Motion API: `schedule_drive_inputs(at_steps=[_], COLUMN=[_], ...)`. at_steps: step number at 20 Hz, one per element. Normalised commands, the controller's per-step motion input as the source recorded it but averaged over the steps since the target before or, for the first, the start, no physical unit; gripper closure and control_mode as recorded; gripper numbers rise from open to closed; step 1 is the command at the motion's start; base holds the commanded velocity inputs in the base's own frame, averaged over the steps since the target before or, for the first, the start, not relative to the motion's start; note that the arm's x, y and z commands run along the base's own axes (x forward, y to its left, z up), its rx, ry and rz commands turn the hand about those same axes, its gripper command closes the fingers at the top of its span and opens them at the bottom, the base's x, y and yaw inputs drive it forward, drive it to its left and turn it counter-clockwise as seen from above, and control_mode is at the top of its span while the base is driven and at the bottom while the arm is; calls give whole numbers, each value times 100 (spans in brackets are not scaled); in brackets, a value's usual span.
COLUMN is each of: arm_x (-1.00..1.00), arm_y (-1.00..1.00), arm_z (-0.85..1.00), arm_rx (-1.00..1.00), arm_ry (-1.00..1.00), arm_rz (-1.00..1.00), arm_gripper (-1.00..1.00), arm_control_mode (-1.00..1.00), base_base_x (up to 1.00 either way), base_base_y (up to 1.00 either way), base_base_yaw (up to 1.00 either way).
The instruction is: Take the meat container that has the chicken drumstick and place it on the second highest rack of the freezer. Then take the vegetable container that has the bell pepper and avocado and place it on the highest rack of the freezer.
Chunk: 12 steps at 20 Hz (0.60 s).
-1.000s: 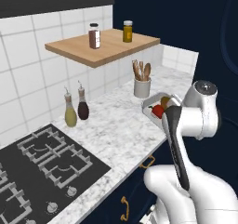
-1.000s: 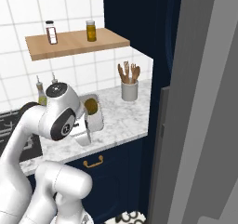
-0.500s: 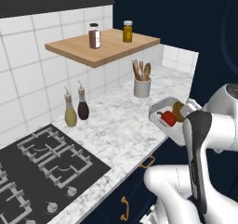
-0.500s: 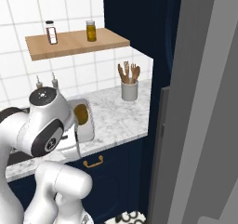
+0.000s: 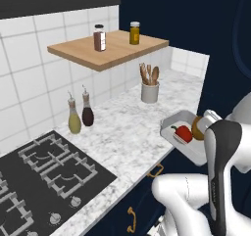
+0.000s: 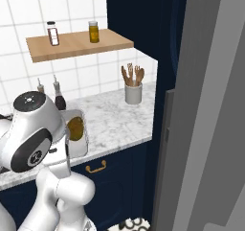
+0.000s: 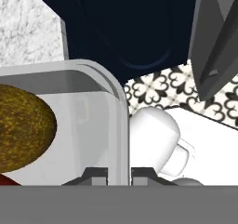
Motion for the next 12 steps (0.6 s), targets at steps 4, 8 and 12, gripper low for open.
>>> schedule_drive_inputs(at_steps=[4,8,12], arm_x=[0,0,0], arm_y=[0,0,0], arm_z=[0,0,0], arm_rx=[0,0,0], arm_ry=[0,0,0], arm_rz=[0,0,0], arm_gripper=[100,100,100], arm_control_mode=[-100,100,100], base_base_x=[0,-77,-100], base_base_y=[0,22,47], base_base_yaw=[0,0,0])
